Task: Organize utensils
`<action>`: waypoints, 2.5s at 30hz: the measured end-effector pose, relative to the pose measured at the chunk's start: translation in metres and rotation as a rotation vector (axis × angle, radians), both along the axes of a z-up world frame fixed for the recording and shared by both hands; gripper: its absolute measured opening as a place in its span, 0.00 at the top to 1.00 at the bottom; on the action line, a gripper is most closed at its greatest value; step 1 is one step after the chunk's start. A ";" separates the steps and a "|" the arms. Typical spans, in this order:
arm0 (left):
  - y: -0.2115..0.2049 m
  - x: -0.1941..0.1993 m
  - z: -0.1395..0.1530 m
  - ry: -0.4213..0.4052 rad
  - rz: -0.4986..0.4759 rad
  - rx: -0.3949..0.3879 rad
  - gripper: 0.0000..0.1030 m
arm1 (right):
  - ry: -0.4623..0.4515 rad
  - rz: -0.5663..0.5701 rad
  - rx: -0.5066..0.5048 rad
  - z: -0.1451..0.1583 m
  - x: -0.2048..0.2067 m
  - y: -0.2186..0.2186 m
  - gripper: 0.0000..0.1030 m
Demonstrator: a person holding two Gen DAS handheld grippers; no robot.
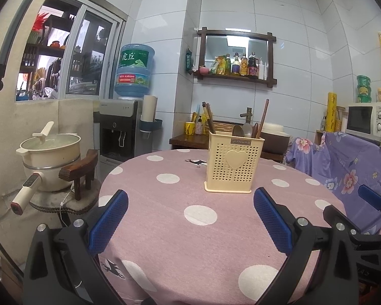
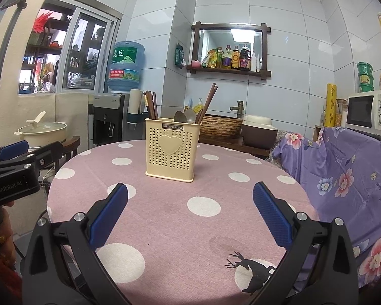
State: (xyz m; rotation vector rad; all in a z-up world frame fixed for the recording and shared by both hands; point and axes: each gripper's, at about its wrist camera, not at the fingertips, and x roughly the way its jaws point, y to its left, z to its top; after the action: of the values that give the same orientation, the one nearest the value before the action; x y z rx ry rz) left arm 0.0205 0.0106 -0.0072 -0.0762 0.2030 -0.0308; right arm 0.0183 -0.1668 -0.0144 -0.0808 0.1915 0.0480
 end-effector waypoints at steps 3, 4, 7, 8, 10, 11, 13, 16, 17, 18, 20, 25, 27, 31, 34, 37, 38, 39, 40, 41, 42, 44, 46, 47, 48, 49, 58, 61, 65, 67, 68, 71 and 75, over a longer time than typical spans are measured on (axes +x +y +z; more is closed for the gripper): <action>0.000 0.000 0.000 0.003 -0.002 -0.001 0.05 | -0.001 -0.003 0.001 0.000 0.000 0.000 0.05; 0.000 0.000 -0.001 0.002 -0.002 0.000 0.05 | -0.003 -0.004 0.000 0.000 -0.001 0.000 0.05; 0.000 0.000 -0.001 0.002 -0.001 0.002 0.05 | -0.002 -0.004 0.001 0.000 -0.001 0.000 0.05; 0.000 0.000 -0.001 0.002 0.000 0.001 0.05 | -0.002 -0.003 0.002 0.000 -0.001 0.000 0.05; 0.000 0.000 0.000 0.001 0.002 0.001 0.05 | -0.004 -0.004 0.000 0.000 -0.001 0.000 0.05; 0.000 0.000 0.000 0.000 0.004 0.002 0.05 | -0.004 -0.004 0.000 0.000 -0.002 0.000 0.05; 0.000 0.000 0.000 0.002 0.002 0.002 0.05 | -0.002 -0.004 0.000 0.000 -0.001 0.001 0.05; -0.001 0.000 0.001 0.001 0.003 0.002 0.05 | -0.005 -0.005 -0.001 0.000 -0.002 0.001 0.05; -0.001 0.000 0.001 -0.003 0.006 0.003 0.05 | -0.005 -0.005 -0.001 0.000 -0.002 0.001 0.05; -0.001 0.000 0.001 -0.003 0.008 0.004 0.05 | -0.004 -0.006 -0.001 0.000 -0.002 0.001 0.05; -0.001 0.000 0.001 -0.004 0.010 0.003 0.05 | -0.005 -0.006 0.000 0.000 -0.002 0.001 0.05; -0.002 -0.002 0.000 -0.009 0.011 0.005 0.05 | -0.004 -0.006 0.000 0.000 -0.003 0.000 0.05; -0.003 -0.002 0.000 -0.007 0.008 0.008 0.05 | 0.000 -0.005 0.000 0.000 -0.003 0.000 0.05; -0.003 -0.002 0.000 -0.005 0.007 0.008 0.05 | 0.000 -0.006 -0.001 0.000 -0.002 0.000 0.05; -0.004 -0.002 0.000 -0.003 0.005 0.010 0.05 | 0.001 -0.006 -0.001 0.000 -0.002 0.000 0.05; -0.004 -0.002 -0.001 -0.004 0.006 0.012 0.05 | -0.002 -0.006 -0.002 0.000 -0.003 0.000 0.05; -0.004 -0.002 -0.001 -0.005 0.006 0.013 0.05 | -0.001 -0.006 -0.002 0.000 -0.002 0.000 0.05; -0.004 -0.002 -0.001 -0.007 0.007 0.014 0.05 | 0.000 -0.006 -0.003 -0.001 -0.002 0.000 0.05; -0.004 -0.003 -0.001 -0.010 0.008 0.014 0.05 | 0.002 -0.006 -0.002 -0.001 -0.002 0.000 0.05; -0.004 -0.004 -0.001 -0.013 0.008 0.014 0.05 | 0.001 -0.008 -0.001 0.000 -0.003 0.000 0.05; -0.004 -0.004 -0.001 -0.014 0.008 0.015 0.05 | 0.000 -0.009 -0.001 0.000 -0.003 0.000 0.05; -0.004 -0.004 0.000 -0.015 0.011 0.016 0.05 | 0.000 -0.010 -0.001 -0.001 -0.003 -0.001 0.05; -0.005 -0.004 0.000 -0.012 0.012 0.018 0.05 | 0.002 -0.008 -0.001 -0.001 -0.003 -0.001 0.05; -0.005 -0.004 0.000 -0.010 0.012 0.017 0.05 | 0.002 -0.008 0.000 -0.001 -0.003 -0.001 0.05; -0.004 -0.003 0.000 -0.008 0.011 0.014 0.05 | 0.003 -0.009 0.000 -0.001 -0.003 -0.001 0.05; -0.005 -0.003 0.000 -0.005 0.011 0.014 0.05 | 0.003 -0.010 0.000 -0.001 -0.003 -0.001 0.05; -0.004 -0.002 0.000 -0.001 0.011 0.016 0.05 | 0.006 -0.010 -0.001 -0.001 -0.003 -0.002 0.05; -0.004 -0.002 0.000 -0.001 0.011 0.016 0.05 | 0.007 -0.010 0.000 -0.001 -0.002 -0.002 0.05; -0.004 -0.002 -0.001 -0.001 0.014 0.017 0.05 | 0.005 -0.012 -0.001 -0.001 -0.002 -0.002 0.05; -0.004 -0.002 -0.001 0.000 0.013 0.017 0.05 | 0.005 -0.011 -0.001 -0.001 -0.002 -0.002 0.05; -0.004 -0.002 -0.001 0.000 0.014 0.018 0.05 | 0.005 -0.012 -0.002 -0.001 -0.002 -0.002 0.05; -0.004 -0.002 -0.001 0.000 0.015 0.017 0.05 | 0.007 -0.012 0.000 -0.001 -0.001 -0.002 0.05; -0.003 -0.002 -0.001 -0.001 0.015 0.019 0.05 | 0.007 -0.013 -0.001 -0.002 -0.001 -0.002 0.05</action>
State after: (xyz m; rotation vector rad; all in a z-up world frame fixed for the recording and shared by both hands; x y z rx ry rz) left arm 0.0189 0.0073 -0.0081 -0.0585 0.2019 -0.0137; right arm 0.0172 -0.1683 -0.0161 -0.0804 0.1990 0.0356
